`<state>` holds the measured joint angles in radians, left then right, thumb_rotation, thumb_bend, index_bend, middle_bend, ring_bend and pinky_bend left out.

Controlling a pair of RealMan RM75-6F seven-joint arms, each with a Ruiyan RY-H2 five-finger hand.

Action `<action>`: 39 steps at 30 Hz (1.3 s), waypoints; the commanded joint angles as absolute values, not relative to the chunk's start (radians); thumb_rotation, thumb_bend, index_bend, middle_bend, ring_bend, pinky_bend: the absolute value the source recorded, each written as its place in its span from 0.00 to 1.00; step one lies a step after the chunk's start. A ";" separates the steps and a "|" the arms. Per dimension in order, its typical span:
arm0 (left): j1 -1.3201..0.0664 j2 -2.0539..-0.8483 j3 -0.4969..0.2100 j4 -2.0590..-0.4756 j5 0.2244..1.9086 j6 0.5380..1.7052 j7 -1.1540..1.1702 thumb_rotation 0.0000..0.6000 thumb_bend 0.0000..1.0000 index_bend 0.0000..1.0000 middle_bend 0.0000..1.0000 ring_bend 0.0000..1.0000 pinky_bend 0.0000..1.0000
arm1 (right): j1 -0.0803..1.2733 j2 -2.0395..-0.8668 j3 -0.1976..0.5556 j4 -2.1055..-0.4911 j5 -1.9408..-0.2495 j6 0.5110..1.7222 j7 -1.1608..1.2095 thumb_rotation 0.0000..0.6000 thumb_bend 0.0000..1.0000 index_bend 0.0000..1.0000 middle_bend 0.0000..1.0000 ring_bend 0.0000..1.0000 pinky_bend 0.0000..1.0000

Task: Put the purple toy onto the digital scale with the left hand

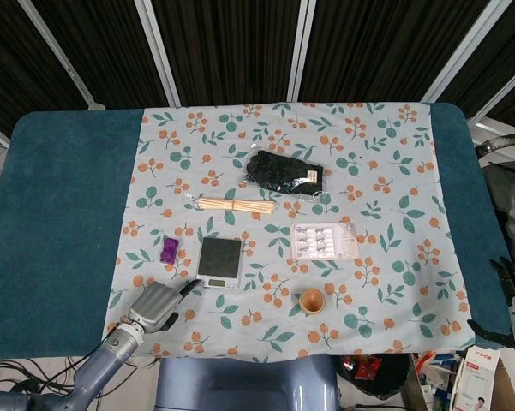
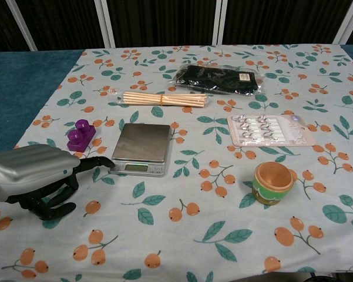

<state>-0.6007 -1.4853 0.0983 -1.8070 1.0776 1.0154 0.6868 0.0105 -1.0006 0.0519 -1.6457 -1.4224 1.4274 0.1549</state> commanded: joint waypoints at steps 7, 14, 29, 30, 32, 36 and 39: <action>-0.600 -1.484 0.099 -1.809 1.077 1.019 0.686 1.00 0.46 0.11 0.76 0.75 0.72 | 0.010 -1.000 0.051 -1.646 -1.423 1.428 0.156 1.00 0.08 0.00 0.00 0.13 0.18; -0.600 -1.482 0.100 -1.814 1.081 1.022 0.688 1.00 0.46 0.11 0.76 0.75 0.72 | 0.010 -0.999 0.052 -1.645 -1.421 1.427 0.157 1.00 0.08 0.00 0.00 0.13 0.18; -0.605 -1.480 0.099 -1.810 1.073 1.017 0.689 1.00 0.46 0.11 0.76 0.75 0.72 | 0.009 -0.999 0.052 -1.648 -1.417 1.426 0.151 1.00 0.08 0.00 0.00 0.13 0.18; -0.605 -1.480 0.099 -1.810 1.073 1.017 0.689 1.00 0.46 0.12 0.76 0.75 0.72 | 0.009 -0.999 0.052 -1.648 -1.417 1.425 0.151 1.00 0.08 0.00 0.00 0.13 0.18; -0.605 -1.481 0.100 -1.810 1.073 1.016 0.689 1.00 0.46 0.12 0.76 0.75 0.72 | 0.009 -0.999 0.052 -1.649 -1.416 1.425 0.151 1.00 0.08 0.00 0.00 0.13 0.18; -0.606 -1.482 0.099 -1.807 1.070 1.015 0.690 1.00 0.46 0.12 0.76 0.75 0.72 | 0.009 -0.998 0.053 -1.649 -1.415 1.424 0.151 1.00 0.08 0.00 0.00 0.13 0.18; -0.607 -1.484 0.099 -1.806 1.067 1.015 0.691 1.00 0.46 0.12 0.76 0.75 0.72 | 0.010 -0.998 0.053 -1.649 -1.415 1.423 0.151 1.00 0.08 0.00 0.00 0.13 0.18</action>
